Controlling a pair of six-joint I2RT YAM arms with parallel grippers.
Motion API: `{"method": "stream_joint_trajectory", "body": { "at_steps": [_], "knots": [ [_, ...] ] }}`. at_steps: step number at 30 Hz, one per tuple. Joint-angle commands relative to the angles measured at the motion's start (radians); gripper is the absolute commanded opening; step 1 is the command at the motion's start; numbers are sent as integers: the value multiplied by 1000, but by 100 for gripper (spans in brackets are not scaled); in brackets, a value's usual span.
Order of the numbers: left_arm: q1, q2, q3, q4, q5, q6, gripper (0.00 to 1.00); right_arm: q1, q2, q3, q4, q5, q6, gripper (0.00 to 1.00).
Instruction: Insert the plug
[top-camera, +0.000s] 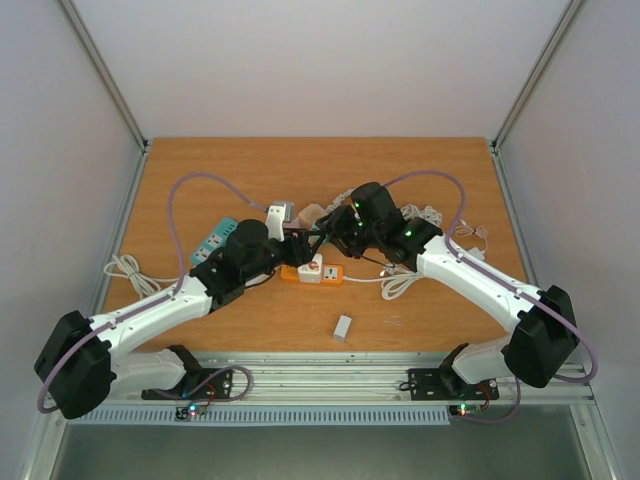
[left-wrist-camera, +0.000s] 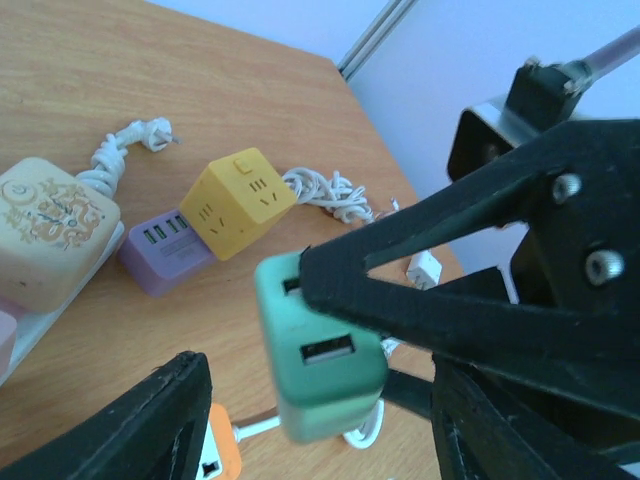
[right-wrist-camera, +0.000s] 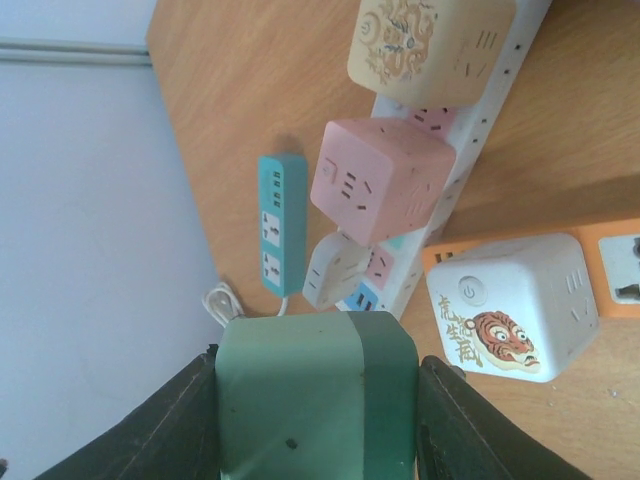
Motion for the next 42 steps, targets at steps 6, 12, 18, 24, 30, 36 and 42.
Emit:
{"method": "stream_joint_trajectory", "body": {
  "at_steps": [6, 12, 18, 24, 30, 36, 42],
  "knots": [
    [-7, 35, 0, 109, -57, -22, 48, 9, 10, 24, 34, -72, 33, 43],
    [-7, 37, 1, 109, -45, -15, 25, 9, 4, 26, 24, -66, 27, 46],
    [-7, 33, 32, 31, -59, -17, 18, 7, -11, 43, 13, -36, -122, 78],
    [-2, 12, 104, -133, -50, -2, 17, -15, -113, 1, 61, 25, -600, 85],
    [15, -9, 219, -374, 16, -23, 15, -25, -342, -229, 200, 106, -984, 85],
    [64, -28, 276, -438, 145, -53, 18, -25, -330, -204, 116, -47, -1159, 87],
    [111, -69, 293, -447, 269, -108, 19, -25, -230, -153, 110, -257, -1227, 87]
  ]
}}
